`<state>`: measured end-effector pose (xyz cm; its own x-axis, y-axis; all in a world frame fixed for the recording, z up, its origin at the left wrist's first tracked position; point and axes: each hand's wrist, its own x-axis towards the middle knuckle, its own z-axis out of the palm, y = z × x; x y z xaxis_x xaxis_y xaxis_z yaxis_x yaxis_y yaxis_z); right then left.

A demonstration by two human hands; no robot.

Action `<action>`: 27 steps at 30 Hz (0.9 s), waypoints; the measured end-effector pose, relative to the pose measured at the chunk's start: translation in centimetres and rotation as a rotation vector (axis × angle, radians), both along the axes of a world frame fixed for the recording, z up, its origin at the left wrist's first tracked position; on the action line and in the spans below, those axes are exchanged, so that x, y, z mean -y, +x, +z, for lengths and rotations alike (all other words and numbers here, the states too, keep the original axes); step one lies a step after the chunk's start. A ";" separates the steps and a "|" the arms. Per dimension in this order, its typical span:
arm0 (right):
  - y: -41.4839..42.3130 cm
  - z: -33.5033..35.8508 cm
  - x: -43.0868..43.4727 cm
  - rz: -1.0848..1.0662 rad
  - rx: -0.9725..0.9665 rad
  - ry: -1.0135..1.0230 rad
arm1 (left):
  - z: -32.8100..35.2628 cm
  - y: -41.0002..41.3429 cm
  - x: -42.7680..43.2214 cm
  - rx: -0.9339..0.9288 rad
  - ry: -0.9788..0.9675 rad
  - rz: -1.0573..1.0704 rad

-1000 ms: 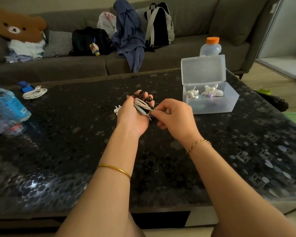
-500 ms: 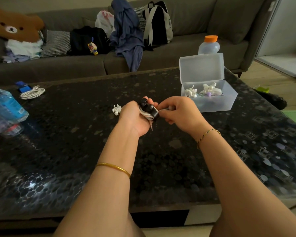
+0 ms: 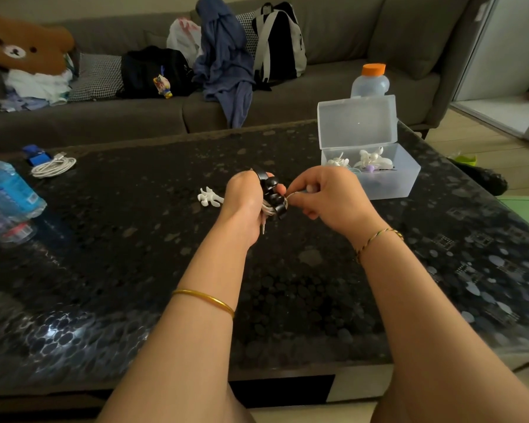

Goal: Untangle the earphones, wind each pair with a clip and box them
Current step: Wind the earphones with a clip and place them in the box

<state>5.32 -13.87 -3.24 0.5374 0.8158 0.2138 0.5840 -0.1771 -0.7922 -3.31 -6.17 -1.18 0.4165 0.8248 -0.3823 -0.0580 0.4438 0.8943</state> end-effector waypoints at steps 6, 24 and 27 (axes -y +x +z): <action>-0.5 -0.1 0.0 0.099 -0.273 0.049 | -0.6 -0.4 -0.5 -0.065 0.012 -0.031; -1.4 -0.2 -0.1 0.114 -0.419 0.257 | -1.3 0.2 -0.9 -0.196 0.196 0.025; -1.4 -0.2 -0.2 0.074 -0.421 0.270 | -1.5 0.0 -0.6 -0.218 0.317 -0.023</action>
